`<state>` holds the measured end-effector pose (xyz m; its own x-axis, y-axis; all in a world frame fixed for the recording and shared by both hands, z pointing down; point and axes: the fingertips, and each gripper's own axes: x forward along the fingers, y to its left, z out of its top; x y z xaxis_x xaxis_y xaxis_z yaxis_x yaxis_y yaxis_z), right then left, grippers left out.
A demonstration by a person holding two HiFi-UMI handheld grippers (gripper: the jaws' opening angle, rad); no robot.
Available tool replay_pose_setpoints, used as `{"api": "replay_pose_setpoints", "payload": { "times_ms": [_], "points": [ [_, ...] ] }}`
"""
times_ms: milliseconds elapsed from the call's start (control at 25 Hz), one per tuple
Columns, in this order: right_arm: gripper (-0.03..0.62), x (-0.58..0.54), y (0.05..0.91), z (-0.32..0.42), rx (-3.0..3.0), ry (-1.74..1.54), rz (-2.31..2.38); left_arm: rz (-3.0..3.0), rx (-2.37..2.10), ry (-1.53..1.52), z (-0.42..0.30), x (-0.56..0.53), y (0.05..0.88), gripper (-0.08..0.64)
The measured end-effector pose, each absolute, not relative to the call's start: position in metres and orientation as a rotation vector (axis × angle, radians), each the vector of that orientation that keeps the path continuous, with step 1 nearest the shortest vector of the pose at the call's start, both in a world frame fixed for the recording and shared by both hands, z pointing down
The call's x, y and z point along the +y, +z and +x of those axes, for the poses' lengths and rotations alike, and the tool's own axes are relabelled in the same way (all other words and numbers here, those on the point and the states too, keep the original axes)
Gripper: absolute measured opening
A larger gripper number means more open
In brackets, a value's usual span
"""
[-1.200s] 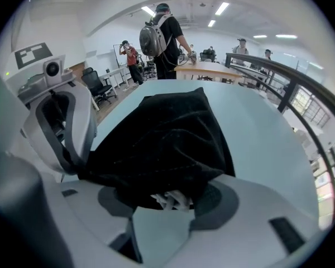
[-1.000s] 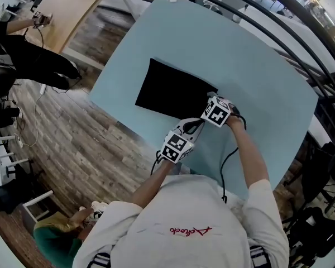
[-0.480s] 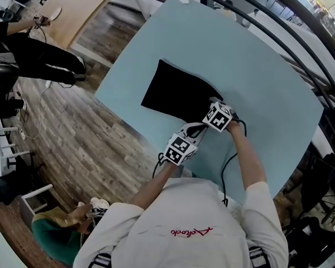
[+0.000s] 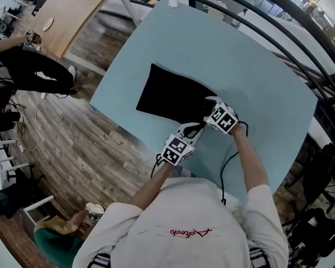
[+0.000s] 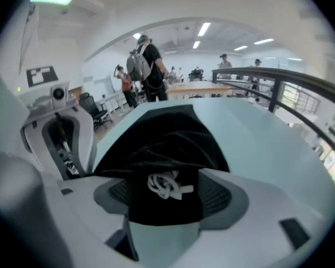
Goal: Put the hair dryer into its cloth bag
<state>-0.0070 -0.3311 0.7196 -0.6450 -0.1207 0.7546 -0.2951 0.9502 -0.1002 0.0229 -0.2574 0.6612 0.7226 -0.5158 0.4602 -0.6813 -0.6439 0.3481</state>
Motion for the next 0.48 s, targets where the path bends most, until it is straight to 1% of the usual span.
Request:
{"api": "replay_pose_setpoints", "payload": {
  "times_ms": [120,240,400,480],
  "points": [
    [0.313,-0.345,0.702,0.008,-2.304,0.254,0.431,2.438,-0.894,0.445,0.024,-0.256,0.658,0.024],
    [0.313,-0.344,0.698,0.033,-2.272,0.32,0.544,2.468,-0.834,0.45,0.034,-0.248,0.65,0.075],
    [0.311,-0.341,0.691,0.064,-2.249,0.409,0.715,2.504,-0.813,0.451,0.037,-0.242,0.642,0.097],
    [0.311,-0.338,0.686,0.075,-2.246,0.46,0.794,2.533,-0.83,0.454,0.03,-0.243,0.639,0.133]
  ]
}}
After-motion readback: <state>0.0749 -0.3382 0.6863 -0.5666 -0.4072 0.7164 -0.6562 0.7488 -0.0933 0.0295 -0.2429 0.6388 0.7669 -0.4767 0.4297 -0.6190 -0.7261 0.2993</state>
